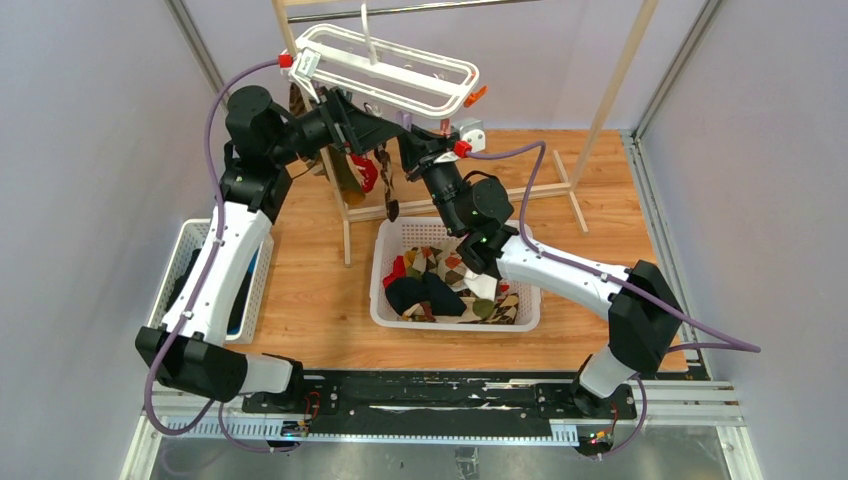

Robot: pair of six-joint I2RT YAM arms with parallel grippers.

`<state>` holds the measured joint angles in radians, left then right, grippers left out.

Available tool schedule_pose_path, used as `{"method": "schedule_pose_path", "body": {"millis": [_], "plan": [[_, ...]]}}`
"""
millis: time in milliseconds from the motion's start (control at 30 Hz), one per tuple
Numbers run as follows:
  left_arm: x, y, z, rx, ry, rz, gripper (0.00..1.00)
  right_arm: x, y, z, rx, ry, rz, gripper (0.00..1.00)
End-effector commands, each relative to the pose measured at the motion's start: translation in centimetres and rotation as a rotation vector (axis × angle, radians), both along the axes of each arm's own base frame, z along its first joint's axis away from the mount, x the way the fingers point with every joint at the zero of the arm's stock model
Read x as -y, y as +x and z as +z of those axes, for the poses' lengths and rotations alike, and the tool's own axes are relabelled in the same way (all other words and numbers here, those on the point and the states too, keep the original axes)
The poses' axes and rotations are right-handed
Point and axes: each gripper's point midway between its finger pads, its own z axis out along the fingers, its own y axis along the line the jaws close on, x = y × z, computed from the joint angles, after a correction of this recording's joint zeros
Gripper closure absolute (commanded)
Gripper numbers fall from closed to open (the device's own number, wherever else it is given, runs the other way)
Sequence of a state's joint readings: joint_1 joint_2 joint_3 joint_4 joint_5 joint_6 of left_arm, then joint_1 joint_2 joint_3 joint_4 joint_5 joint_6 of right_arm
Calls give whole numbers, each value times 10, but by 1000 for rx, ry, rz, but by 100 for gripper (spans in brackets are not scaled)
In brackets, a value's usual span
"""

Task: Clip the socks to the hanger
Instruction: Open the clamp at the hanger.

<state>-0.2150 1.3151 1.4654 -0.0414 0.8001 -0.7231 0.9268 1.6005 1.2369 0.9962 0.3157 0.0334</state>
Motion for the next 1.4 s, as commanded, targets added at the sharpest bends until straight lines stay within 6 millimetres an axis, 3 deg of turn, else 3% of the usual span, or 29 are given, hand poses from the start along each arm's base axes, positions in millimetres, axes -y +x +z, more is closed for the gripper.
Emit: {"method": "schedule_pose_path", "body": {"millis": [0, 167, 467, 800, 1033, 1267, 1367], "plan": [[4, 12, 12, 55, 16, 20, 16, -8, -7, 13, 27, 9, 50, 100], [10, 22, 13, 51, 5, 16, 22, -9, -8, 13, 28, 9, 57, 100], [24, 22, 2, 31, 11, -11, 29, -18, -8, 10, 28, -12, 66, 100], [27, 31, 9, 78, 36, 8, 37, -20, -8, 8, 23, -28, 64, 100], [28, 33, 1, 74, 58, 16, 43, -20, -10, 11, 25, -22, 66, 100], [28, 28, 0, 64, 52, 13, 47, -21, -10, 12, 18, -17, 69, 93], [28, 28, 2, 65, 47, 8, 59, -21, -11, 12, 20, -19, 71, 84]]}}
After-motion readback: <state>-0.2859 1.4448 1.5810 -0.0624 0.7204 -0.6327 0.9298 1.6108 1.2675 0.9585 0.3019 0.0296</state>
